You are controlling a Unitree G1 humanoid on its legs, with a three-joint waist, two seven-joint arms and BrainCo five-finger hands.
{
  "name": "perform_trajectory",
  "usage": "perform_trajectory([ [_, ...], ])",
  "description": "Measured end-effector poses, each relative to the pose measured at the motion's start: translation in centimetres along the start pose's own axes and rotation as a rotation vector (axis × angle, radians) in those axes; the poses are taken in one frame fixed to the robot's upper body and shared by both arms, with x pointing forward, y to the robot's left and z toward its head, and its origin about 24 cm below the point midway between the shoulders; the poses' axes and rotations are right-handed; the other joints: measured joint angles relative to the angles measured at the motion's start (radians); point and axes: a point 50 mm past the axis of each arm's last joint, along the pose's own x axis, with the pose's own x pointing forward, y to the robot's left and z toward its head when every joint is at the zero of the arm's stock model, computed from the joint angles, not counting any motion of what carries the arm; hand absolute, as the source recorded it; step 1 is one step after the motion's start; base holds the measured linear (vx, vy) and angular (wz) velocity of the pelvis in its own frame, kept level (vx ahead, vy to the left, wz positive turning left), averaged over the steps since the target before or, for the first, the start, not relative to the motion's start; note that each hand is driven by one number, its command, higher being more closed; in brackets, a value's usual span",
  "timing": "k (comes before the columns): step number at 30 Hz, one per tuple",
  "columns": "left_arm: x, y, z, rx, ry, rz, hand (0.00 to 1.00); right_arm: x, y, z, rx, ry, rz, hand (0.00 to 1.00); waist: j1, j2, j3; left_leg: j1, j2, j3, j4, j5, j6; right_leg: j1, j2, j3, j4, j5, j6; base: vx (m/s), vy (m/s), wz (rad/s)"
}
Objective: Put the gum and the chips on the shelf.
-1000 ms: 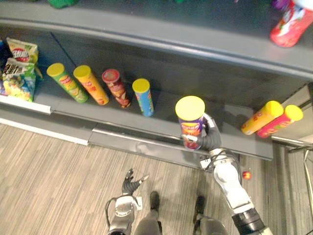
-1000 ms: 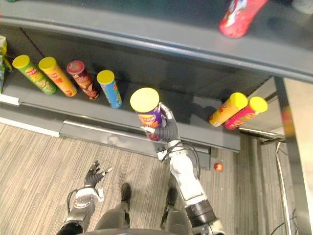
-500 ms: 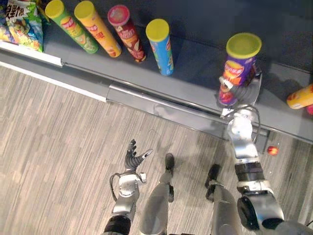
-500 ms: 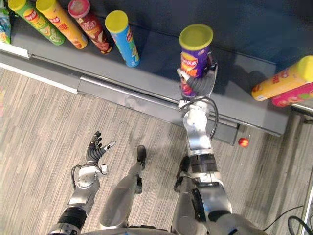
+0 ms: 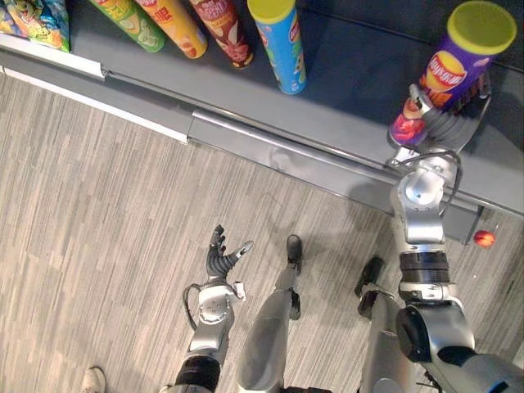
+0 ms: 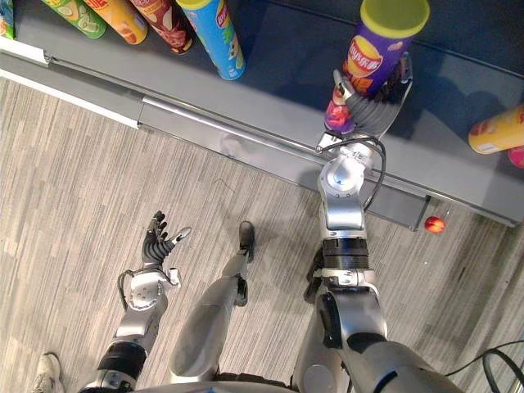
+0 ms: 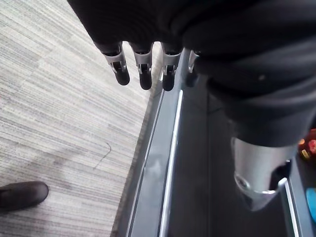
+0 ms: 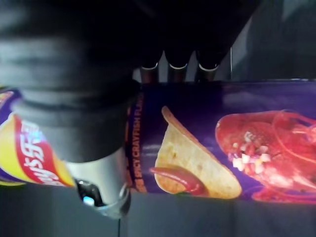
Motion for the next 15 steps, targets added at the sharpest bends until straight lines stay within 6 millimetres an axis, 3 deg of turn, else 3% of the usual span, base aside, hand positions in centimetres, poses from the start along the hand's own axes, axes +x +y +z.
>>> perform_trajectory([
  [8, 0.0, 0.2, 0.6, -0.089, -0.013, 0.075, 0.00, 0.1, 0.7, 1.3, 0.041, -0.041, -0.009, 1.00, 0.001, 0.003, 0.007, -0.080, 0.010, 0.054, 0.094, -0.043, 0.022, -0.040, -0.029, -0.015, 0.035, -0.017, 0.004, 0.00, -0.017, 0.08],
  [15, 0.3, 0.3, 1.6, -0.123, -0.053, 0.095, 0.00, 1.0, 2.4, 4.1, 0.115, -0.132, 0.017, 1.00, 0.025, 0.003, 0.009, -0.141, 0.023, 0.096, 0.145, -0.059, 0.027, -0.087, -0.047, -0.023, 0.060, -0.020, 0.005, 0.01, -0.020, 0.05],
])
